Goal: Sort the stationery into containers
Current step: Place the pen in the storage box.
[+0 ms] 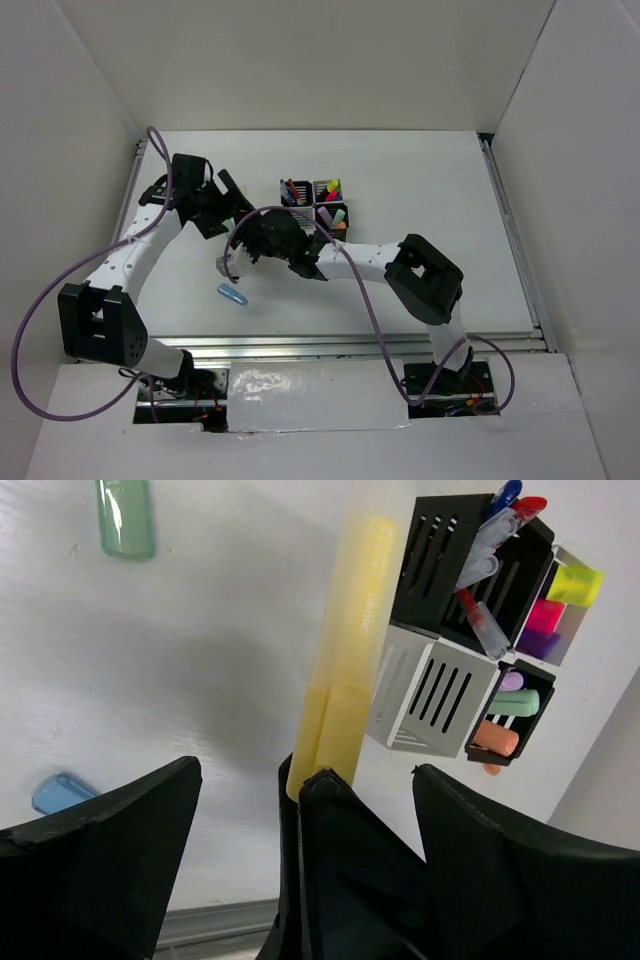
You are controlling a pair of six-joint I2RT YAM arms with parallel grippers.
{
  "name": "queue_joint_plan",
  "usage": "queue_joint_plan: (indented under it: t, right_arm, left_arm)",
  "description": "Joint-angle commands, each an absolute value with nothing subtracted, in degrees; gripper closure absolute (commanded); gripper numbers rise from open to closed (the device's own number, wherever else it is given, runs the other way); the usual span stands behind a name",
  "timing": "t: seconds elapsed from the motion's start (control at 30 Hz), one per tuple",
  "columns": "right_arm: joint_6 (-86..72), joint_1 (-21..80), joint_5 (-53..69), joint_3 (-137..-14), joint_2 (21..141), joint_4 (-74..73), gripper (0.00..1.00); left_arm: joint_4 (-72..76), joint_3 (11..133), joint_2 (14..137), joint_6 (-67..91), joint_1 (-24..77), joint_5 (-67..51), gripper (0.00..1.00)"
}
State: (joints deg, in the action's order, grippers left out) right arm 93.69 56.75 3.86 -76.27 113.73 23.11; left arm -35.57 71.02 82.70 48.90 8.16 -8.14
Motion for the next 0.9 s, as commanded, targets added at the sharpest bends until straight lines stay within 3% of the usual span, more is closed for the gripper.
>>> queue_joint_plan:
  t: [0.0, 0.23, 0.57, 0.77, 0.87]
  right_arm:
    - [90.6, 55.6, 5.4, -75.9, 109.7, 29.7, 1.0]
    - [86.3, 55.1, 14.1, -71.9, 104.2, 27.4, 1.0]
    - [75.3, 54.0, 21.0, -73.1, 96.0, 17.8, 1.0]
    - [61.6, 50.5, 21.3, -78.9, 91.0, 5.5, 1.0]
    - [49.4, 47.3, 20.0, -87.4, 89.8, -9.6, 1.0]
  left_arm:
    - [-41.3, 70.8, 81.6, 50.1, 7.4, -11.3, 0.01]
    - [-36.3, 69.3, 78.3, 54.7, 0.3, -11.3, 0.01]
    - [-15.6, 69.1, 72.7, 51.4, -10.6, -14.5, 0.01]
    - [-10.2, 67.6, 71.7, 48.3, -15.3, -19.2, 0.01]
    - [-12.9, 69.3, 73.6, 43.4, -15.5, -21.3, 0.01]
